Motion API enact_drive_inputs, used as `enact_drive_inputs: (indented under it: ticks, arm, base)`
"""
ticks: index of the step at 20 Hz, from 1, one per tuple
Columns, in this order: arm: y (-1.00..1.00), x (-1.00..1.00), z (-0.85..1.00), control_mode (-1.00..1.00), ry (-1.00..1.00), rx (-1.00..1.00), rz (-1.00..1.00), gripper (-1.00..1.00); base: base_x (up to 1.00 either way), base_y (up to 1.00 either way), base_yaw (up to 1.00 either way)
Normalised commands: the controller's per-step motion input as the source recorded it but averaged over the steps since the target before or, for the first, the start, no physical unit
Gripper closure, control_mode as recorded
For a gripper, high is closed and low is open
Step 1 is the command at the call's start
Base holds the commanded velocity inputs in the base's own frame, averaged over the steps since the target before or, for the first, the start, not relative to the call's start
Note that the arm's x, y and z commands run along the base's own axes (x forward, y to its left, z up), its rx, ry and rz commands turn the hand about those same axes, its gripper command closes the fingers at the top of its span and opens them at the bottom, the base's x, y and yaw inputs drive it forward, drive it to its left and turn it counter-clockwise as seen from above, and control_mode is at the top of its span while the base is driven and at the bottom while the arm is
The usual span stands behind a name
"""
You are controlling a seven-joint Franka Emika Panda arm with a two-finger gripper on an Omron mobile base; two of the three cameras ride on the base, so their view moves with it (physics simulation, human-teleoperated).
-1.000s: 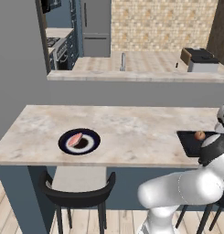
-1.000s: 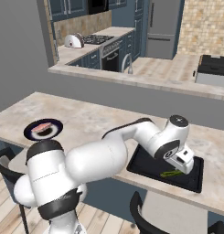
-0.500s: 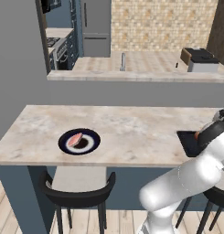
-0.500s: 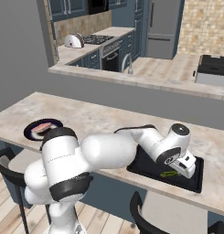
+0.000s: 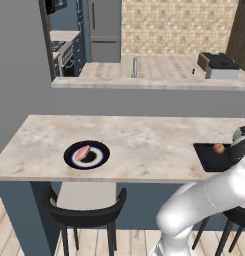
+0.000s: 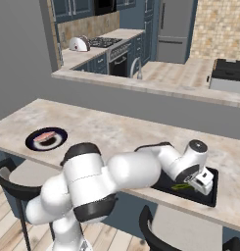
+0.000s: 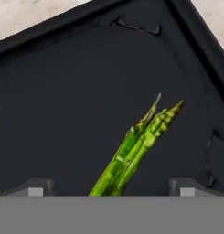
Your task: Create a steak meal by picking up the steak and asparagus from the tray and placing them on the plate. Leave the peach on the tray.
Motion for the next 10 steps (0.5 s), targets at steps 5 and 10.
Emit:
enact_drive_inputs:
  ticks: [5, 10]
  arm:
    - [-0.04, 0.31, -0.19, -1.0, 0.02, 0.0, 0.0, -1.0]
    - [-0.04, 0.14, -0.32, -1.0, 0.01, 0.0, 0.0, -1.0]
  base:
    - [0.0, 0.0, 0.0]
    - [0.0, 0.0, 0.0]
